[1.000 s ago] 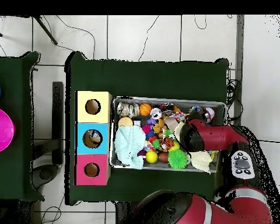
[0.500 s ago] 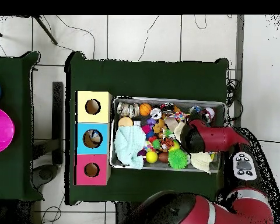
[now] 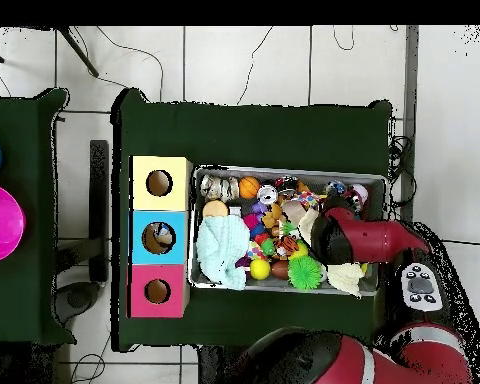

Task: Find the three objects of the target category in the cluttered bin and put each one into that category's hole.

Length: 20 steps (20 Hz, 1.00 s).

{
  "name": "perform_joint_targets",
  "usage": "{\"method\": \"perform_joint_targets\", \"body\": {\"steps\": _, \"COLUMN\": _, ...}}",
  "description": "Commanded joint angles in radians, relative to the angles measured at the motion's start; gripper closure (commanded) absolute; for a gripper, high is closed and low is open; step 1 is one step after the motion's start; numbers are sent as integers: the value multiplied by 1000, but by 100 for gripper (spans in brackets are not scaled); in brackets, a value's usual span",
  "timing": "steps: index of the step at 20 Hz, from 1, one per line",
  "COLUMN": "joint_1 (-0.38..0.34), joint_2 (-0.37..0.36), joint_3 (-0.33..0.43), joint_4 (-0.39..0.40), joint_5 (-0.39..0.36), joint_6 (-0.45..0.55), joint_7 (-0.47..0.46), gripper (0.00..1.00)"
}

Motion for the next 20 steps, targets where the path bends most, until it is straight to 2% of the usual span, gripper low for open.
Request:
{"method": "perform_joint_targets", "body": {"steps": 1, "joint_1": -46, "joint_2": 147, "joint_3": 98, "joint_4": -13, "joint_5": 20, "joint_6": -90, "joint_7": 168, "gripper": 100}}
{"method": "perform_joint_targets", "body": {"steps": 4, "joint_1": -60, "joint_2": 143, "joint_3": 119, "joint_4": -7, "joint_5": 20, "joint_6": -74, "joint_7": 161, "gripper": 100}}
{"method": "perform_joint_targets", "body": {"steps": 6, "joint_1": -41, "joint_2": 148, "joint_3": 94, "joint_4": -14, "joint_5": 36, "joint_6": -67, "joint_7": 173, "gripper": 100}}
{"method": "perform_joint_targets", "body": {"steps": 7, "joint_1": 7, "joint_2": 163, "joint_3": 27, "joint_4": -32, "joint_5": 66, "joint_6": -85, "joint_7": 202, "gripper": 100}}
{"method": "perform_joint_targets", "body": {"steps": 8, "joint_1": 75, "joint_2": 191, "joint_3": -72, "joint_4": -57, "joint_5": 113, "joint_6": -117, "joint_7": 243, "gripper": 100}}
{"method": "perform_joint_targets", "body": {"steps": 9, "joint_1": 163, "joint_2": 243, "joint_3": -210, "joint_4": -86, "joint_5": 198, "joint_6": -174, "joint_7": 292, "gripper": 100}}
{"method": "perform_joint_targets", "body": {"steps": 10, "joint_1": 250, "joint_2": 314, "joint_3": -359, "joint_4": -105, "joint_5": 323, "joint_6": -241, "joint_7": 328, "gripper": 100}}
{"method": "perform_joint_targets", "body": {"steps": 11, "joint_1": 325, "joint_2": 390, "joint_3": -496, "joint_4": -103, "joint_5": 478, "joint_6": -307, "joint_7": 340, "gripper": 100}}
{"method": "perform_joint_targets", "body": {"steps": 13, "joint_1": 375, "joint_2": 437, "joint_3": -569, "joint_4": -72, "joint_5": 629, "joint_6": -341, "joint_7": 318, "gripper": 100}}
{"method": "perform_joint_targets", "body": {"steps": 14, "joint_1": 389, "joint_2": 441, "joint_3": -574, "joint_4": -51, "joint_5": 673, "joint_6": -340, "joint_7": 308, "gripper": 100}}
{"method": "perform_joint_targets", "body": {"steps": 17, "joint_1": 396, "joint_2": 396, "joint_3": -516, "joint_4": -2, "joint_5": 705, "joint_6": -288, "joint_7": 281, "gripper": 100}}
{"method": "perform_joint_targets", "body": {"steps": 20, "joint_1": 387, "joint_2": 332, "joint_3": -427, "joint_4": 50, "joint_5": 690, "joint_6": -230, "joint_7": 277, "gripper": 100}}
